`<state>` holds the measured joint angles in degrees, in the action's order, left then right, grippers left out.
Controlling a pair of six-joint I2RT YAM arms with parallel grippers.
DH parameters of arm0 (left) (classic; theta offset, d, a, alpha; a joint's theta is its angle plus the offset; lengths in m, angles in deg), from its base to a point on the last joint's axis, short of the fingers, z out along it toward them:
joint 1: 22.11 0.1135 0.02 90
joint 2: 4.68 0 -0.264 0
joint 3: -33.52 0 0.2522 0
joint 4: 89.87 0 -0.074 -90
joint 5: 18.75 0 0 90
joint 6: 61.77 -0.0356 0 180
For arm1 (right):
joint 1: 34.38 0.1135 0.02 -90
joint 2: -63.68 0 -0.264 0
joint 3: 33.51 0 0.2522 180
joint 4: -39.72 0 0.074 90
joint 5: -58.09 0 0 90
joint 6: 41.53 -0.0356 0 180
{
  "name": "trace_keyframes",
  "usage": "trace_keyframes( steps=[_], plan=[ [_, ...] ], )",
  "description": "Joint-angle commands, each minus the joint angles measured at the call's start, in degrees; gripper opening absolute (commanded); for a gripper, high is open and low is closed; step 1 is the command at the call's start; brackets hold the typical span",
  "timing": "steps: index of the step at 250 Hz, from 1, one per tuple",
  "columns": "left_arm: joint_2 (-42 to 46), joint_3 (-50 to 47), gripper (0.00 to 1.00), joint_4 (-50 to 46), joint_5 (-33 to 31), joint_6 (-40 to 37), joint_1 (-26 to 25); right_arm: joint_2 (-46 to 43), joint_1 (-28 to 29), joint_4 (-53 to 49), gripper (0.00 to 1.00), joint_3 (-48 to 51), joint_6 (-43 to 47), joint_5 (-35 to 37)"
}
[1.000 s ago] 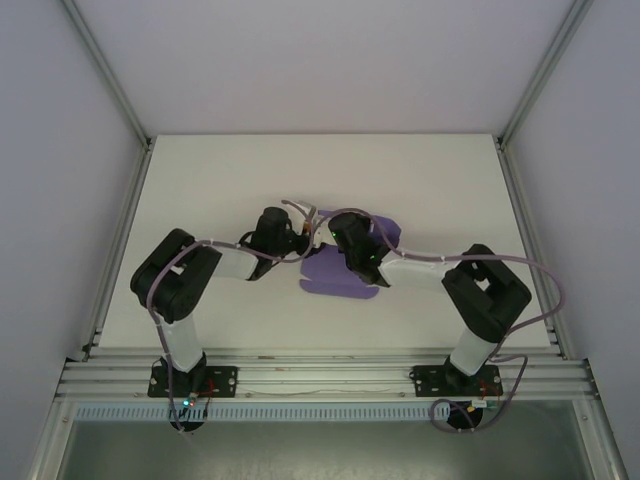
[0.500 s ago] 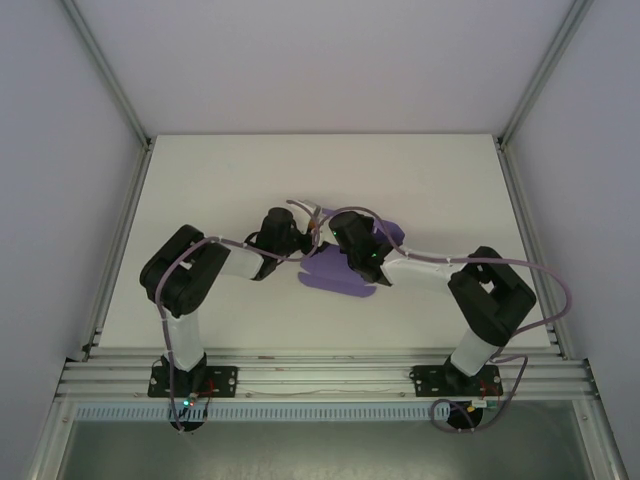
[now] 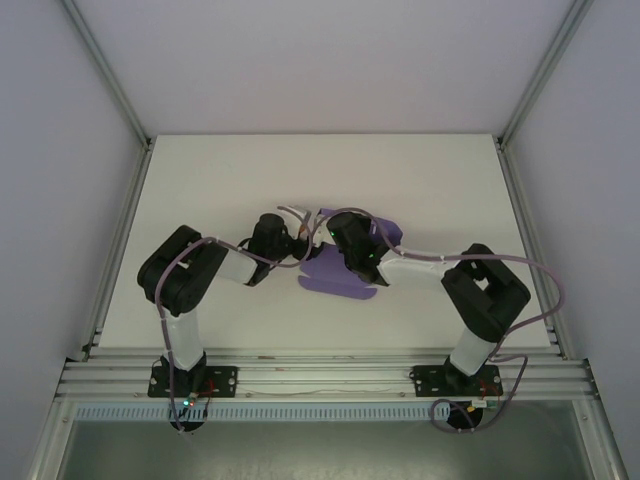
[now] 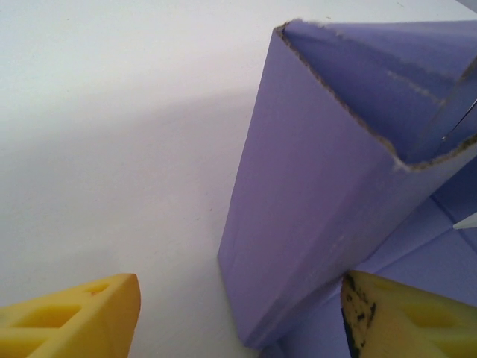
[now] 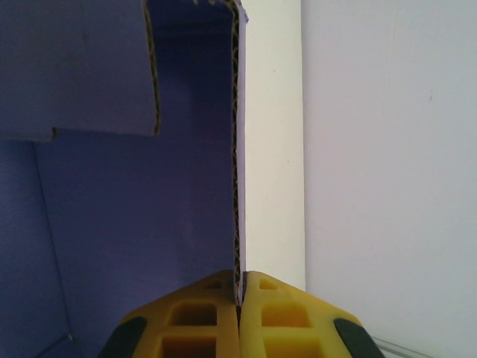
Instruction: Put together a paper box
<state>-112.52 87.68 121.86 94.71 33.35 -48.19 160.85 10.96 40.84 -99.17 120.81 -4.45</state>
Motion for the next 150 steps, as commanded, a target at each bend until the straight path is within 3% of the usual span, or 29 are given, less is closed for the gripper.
trace_keyframes(
  steps=[1,69,150],
  plan=[
    [0.2,1.0,0.69,3.1,-0.7,0.2,0.2,1.8,0.8,-2.7,0.0,0.4,0.3,-1.9],
    [-3.0,4.7,0.65,5.3,0.9,2.4,0.0,2.5,0.9,-5.2,0.0,-0.8,-2.3,-2.5],
    [-4.1,5.3,0.42,7.6,-1.7,3.6,-0.4,1.5,0.9,-7.0,0.01,-0.9,-6.2,-4.3]
  ],
)
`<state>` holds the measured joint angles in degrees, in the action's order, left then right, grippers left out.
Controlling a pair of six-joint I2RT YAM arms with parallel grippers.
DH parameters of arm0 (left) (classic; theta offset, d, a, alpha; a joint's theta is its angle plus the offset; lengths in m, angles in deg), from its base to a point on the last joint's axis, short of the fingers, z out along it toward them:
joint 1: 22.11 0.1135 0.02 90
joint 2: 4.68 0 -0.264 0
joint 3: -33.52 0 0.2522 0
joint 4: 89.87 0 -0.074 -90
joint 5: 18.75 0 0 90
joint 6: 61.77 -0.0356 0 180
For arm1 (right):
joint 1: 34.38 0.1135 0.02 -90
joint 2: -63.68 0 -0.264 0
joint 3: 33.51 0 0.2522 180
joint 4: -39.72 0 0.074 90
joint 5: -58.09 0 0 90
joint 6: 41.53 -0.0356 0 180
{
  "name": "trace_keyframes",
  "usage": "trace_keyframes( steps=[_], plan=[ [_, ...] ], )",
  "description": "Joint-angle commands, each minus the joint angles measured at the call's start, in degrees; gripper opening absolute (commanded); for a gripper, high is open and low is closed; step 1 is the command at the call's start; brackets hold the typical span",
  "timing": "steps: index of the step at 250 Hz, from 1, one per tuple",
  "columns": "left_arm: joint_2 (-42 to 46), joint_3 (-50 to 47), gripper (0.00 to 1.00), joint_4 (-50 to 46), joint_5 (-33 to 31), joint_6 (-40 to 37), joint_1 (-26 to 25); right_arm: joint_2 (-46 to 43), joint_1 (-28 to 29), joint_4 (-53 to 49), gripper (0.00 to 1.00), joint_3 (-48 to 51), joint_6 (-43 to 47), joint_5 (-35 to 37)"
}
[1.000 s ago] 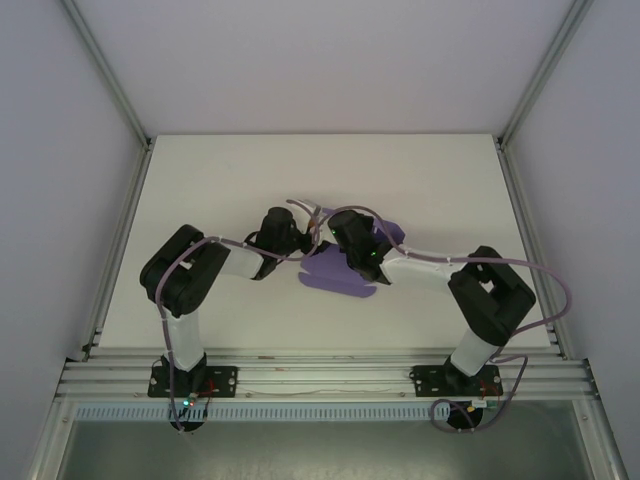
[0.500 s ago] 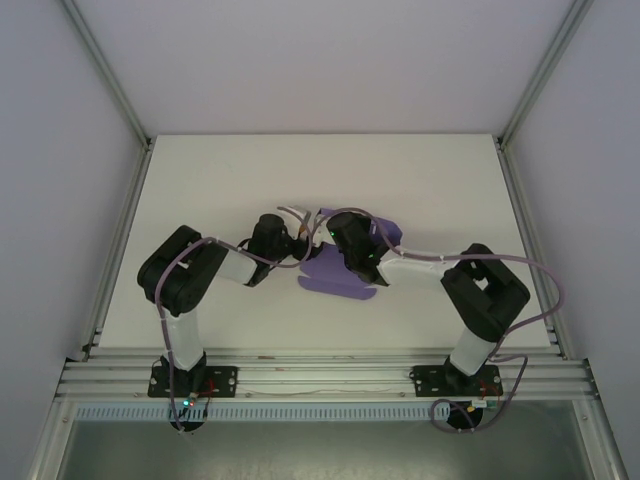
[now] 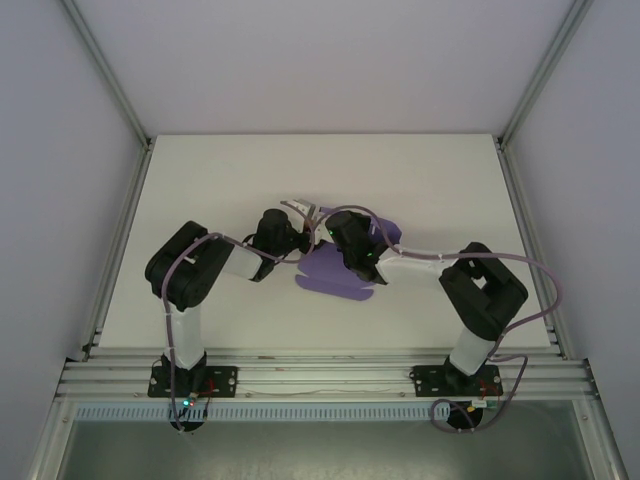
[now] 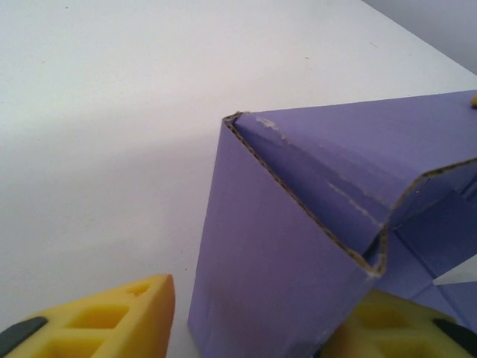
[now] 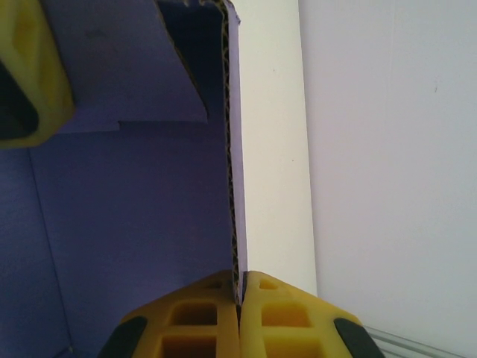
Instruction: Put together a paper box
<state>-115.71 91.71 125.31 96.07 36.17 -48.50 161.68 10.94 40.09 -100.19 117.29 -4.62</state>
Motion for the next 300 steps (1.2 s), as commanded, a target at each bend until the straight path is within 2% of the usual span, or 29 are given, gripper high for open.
trace_keyframes(
  steps=[1,16,33,58,90,122,142,155,167,171,178,205,209,221,244,262,300],
  plan=[
    [-0.8,1.3,0.42,4.1,-3.0,0.7,-0.1,0.7,1.0,-6.3,0.02,0.2,-2.7,-4.2],
    [-0.8,1.2,0.4,4.0,-3.5,0.1,-0.2,0.5,0.9,-6.5,0.05,-0.1,-3.5,-4.4],
    [-0.3,0.9,0.34,3.0,-4.8,-0.7,-0.4,-0.1,0.9,-7.7,0.09,-0.7,-5.0,-4.8],
    [1.0,-0.1,0.32,2.1,-5.8,-2.1,-0.7,-1.1,0.9,-9.0,0.12,-1.7,-7.1,-4.6],
    [1.4,-1.1,0.31,2.3,-5.7,-3.3,-0.8,-3.1,0.9,-9.9,0.21,-2.0,-9.3,-5.5],
    [1.3,-1.4,0.31,2.0,-5.4,-3.6,-1.0,-5.1,0.8,-10.9,0.39,-2.0,-12.0,-6.5],
    [1.3,-1.8,0.3,2.4,-5.4,-4.0,-1.1,-6.8,0.5,-11.2,0.44,-2.0,-13.8,-6.7],
    [1.3,-2.0,0.27,2.6,-5.5,-4.1,-1.2,-8.2,0.1,-11.6,0.55,-1.7,-14.9,-7.3],
    [1.3,-2.1,0.26,2.7,-5.6,-4.3,-1.3,-9.7,-0.1,-11.9,0.57,-1.5,-16.0,-8.1],
    [1.3,-2.1,0.26,2.7,-5.6,-4.4,-1.3,-10.2,-0.3,-12.1,0.58,-1.4,-16.4,-8.5],
    [1.4,-2.2,0.24,2.6,-5.8,-4.6,-1.4,-11.2,-0.4,-12.6,0.69,-1.3,-17.1,-9.3],
    [1.3,-2.5,0.23,2.7,-6.3,-5.5,-1.7,-15.7,-1.4,-13.9,0.72,-1.3,-21.6,-13.8],
    [1.4,-2.5,0.23,2.7,-6.3,-5.7,-1.7,-16.3,-1.7,-14.0,0.79,-1.3,-22.6,-14.7],
    [1.3,-2.6,0.23,2.6,-6.4,-6.0,-1.9,-18.2,-2.9,-14.1,0.85,-1.7,-26.3,-17.8],
    [1.3,-3.2,0.21,3.2,-6.6,-5.9,-2.2,-19.6,-6.3,-15.5,0.89,-4.2,-36.6,-22.7],
    [1.4,-4.0,0.16,4.2,-6.8,-5.2,-2.3,-17.2,-8.6,-21.0,0.89,-9.2,-44.1,-24.4],
    [1.3,-6.6,0.15,7.4,-7.1,-3.6,-3.2,-9.7,-9.2,-29.2,0.88,-17.5,-48.7,-23.7]
  ],
)
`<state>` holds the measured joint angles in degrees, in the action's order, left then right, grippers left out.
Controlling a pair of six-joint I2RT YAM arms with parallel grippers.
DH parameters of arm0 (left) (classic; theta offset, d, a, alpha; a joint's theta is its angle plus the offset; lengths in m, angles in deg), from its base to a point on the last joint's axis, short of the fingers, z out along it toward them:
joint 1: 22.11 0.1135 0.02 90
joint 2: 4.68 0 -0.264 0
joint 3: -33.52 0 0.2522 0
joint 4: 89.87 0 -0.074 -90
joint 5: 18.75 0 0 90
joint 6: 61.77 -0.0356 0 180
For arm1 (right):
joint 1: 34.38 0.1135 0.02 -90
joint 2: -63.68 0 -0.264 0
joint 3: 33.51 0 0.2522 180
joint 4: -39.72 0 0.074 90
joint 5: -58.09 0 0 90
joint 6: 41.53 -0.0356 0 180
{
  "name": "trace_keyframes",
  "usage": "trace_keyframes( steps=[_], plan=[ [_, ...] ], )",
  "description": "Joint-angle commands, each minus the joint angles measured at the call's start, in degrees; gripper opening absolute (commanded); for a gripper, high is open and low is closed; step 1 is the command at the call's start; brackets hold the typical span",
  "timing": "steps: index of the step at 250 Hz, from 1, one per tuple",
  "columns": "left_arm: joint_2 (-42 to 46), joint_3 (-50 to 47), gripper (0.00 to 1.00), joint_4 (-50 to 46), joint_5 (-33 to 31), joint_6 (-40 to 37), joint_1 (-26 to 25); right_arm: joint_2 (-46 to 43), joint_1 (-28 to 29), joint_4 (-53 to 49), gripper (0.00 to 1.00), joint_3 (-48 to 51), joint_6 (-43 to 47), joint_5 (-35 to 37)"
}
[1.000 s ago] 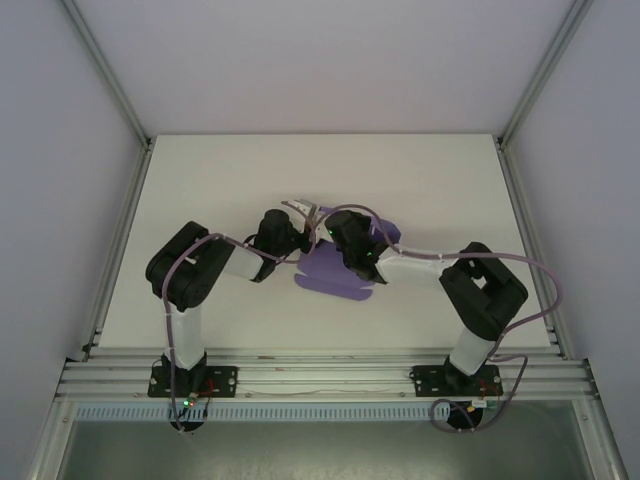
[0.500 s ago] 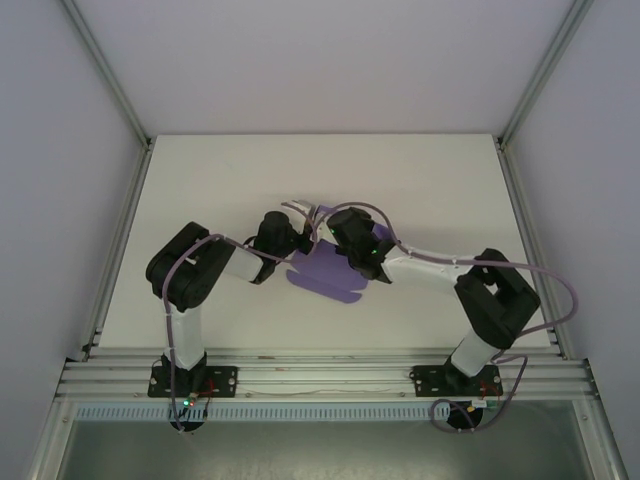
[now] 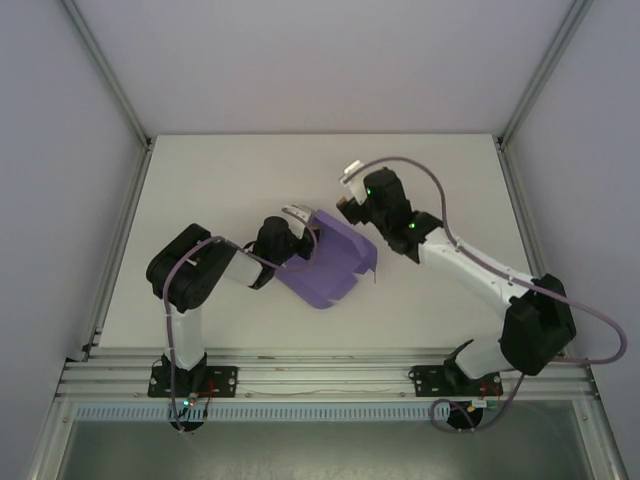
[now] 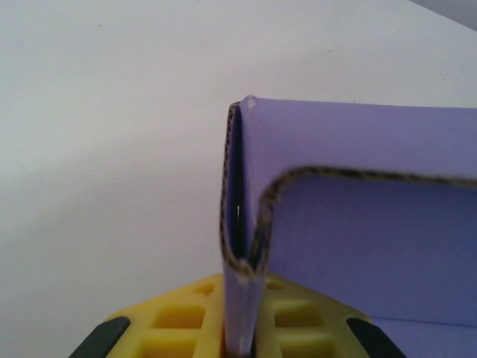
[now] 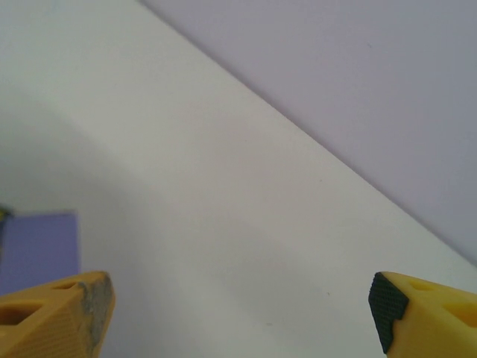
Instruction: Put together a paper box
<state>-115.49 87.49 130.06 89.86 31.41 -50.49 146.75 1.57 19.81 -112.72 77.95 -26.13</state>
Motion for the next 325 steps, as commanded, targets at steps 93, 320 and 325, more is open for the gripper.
trace_keyframes(
  steps=[93,320,325],
  plan=[
    [1.1,-4.4,0.17,1.1,-3.8,1.2,-3.4,15.8,0.1,-12.8,0.84,-9.5,-6.9,-9.1],
    [-0.5,4.4,0.0,-6.6,-13.7,3.8,-3.3,16.9,0.2,-9.5,0.82,-1.8,-4.0,-7.4],
    [-0.6,4.2,0.0,-6.4,-14.1,3.9,-3.4,16.6,0.2,-9.4,0.82,-1.9,-5.0,-6.7]
  ],
)
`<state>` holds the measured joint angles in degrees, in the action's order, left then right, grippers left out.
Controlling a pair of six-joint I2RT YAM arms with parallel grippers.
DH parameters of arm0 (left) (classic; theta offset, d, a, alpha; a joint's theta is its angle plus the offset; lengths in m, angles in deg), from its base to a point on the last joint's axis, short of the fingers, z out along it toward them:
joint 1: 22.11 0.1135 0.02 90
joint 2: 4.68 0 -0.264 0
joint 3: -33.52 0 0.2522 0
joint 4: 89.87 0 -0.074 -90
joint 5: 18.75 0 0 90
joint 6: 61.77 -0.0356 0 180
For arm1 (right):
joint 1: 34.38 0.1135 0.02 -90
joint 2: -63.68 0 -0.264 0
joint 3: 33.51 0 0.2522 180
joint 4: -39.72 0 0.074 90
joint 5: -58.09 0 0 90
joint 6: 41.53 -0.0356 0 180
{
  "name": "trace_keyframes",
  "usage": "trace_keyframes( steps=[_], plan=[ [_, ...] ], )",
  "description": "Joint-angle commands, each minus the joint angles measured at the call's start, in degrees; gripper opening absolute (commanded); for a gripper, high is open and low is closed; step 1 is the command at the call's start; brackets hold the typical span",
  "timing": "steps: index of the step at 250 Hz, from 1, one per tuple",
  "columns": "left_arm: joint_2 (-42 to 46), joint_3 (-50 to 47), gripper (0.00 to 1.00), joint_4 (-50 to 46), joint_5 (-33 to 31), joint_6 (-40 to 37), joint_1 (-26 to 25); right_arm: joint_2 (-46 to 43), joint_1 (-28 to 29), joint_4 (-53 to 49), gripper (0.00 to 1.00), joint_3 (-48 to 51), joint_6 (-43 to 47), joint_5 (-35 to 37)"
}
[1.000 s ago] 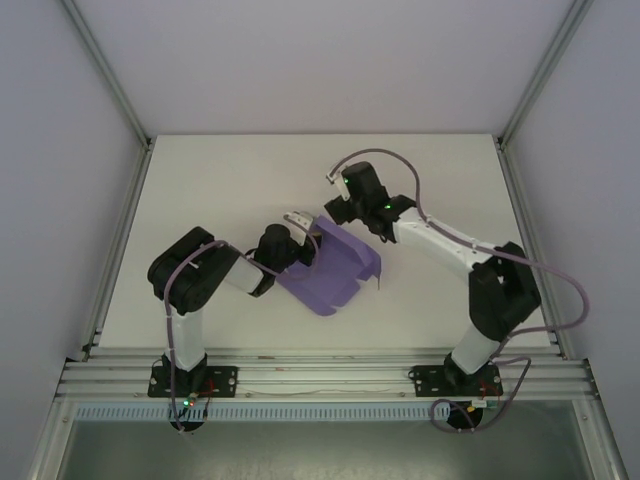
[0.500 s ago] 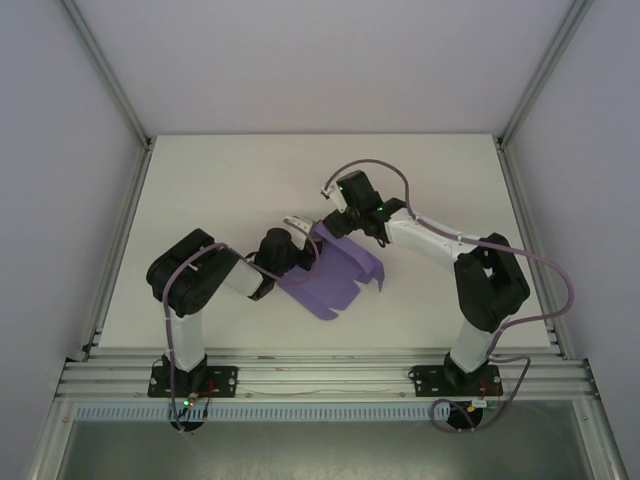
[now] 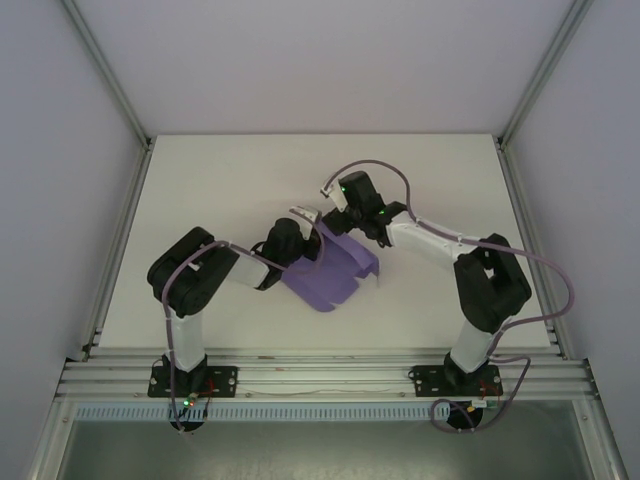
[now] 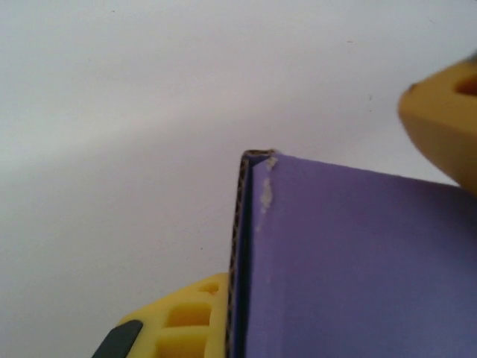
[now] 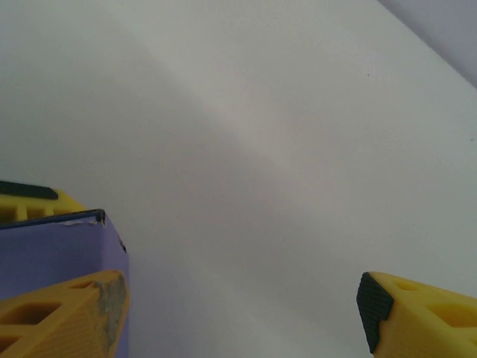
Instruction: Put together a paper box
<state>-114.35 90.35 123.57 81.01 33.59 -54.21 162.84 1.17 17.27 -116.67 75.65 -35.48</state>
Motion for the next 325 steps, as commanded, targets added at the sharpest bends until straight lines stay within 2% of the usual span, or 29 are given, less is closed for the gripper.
trace_keyframes(
  steps=[1,46,59,102,124,146,163,177,210,231,249,265,296,325],
  plan=[
    [-1.7,1.2,0.0,0.1,-5.3,1.7,0.4,0.4,0.6,-6.8,0.83,2.1,-3.3,3.0],
    [0.0,-0.6,0.0,-1.2,-7.3,6.9,1.2,-8.7,0.2,-5.2,0.86,4.6,-14.5,9.3],
    [3.0,-0.9,0.0,-2.9,-7.0,9.2,2.0,-12.5,-0.2,-5.9,0.86,6.2,-17.7,9.7],
    [8.9,-0.9,0.0,-9.5,-1.2,14.5,5.7,-25.3,-0.5,-6.2,0.87,15.1,-19.0,-2.7],
    [11.3,-0.2,0.0,-13.8,0.9,15.2,6.7,-29.3,-0.5,-4.6,0.86,18.7,-18.3,-6.4],
    [13.0,0.5,0.0,-16.6,4.2,15.3,7.0,-30.1,-0.4,-3.4,0.83,20.0,-16.9,-7.7],
    [13.8,0.7,0.0,-17.4,6.9,14.4,7.0,-28.8,-0.5,-2.2,0.8,19.4,-16.8,-5.9],
    [14.2,0.9,0.0,-18.2,7.5,14.3,7.1,-27.3,-0.4,-1.7,0.75,18.1,-16.6,-4.4],
    [13.8,2.3,0.0,-21.8,6.7,13.4,7.0,-24.4,-0.5,-1.3,0.41,14.9,-15.4,-0.4],
    [13.5,3.0,0.0,-23.0,4.7,13.9,7.0,-24.0,-0.5,-1.4,0.18,14.9,-14.7,-0.5],
    [13.3,3.9,0.0,-24.2,1.4,15.5,7.0,-24.5,-0.3,-1.3,0.06,15.4,-14.1,-2.7],
    [12.6,4.8,0.0,-25.3,-1.9,17.5,7.0,-25.3,0.0,-0.3,0.0,16.5,-14.0,-4.8],
    [9.8,8.6,0.0,-29.9,-9.8,20.2,6.4,-26.1,0.9,2.3,0.0,18.0,-15.8,-6.6],
    [7.4,12.3,0.0,-35.8,-21.4,21.1,4.5,-26.2,2.2,2.2,0.0,18.0,-16.2,-5.6]
  ],
)
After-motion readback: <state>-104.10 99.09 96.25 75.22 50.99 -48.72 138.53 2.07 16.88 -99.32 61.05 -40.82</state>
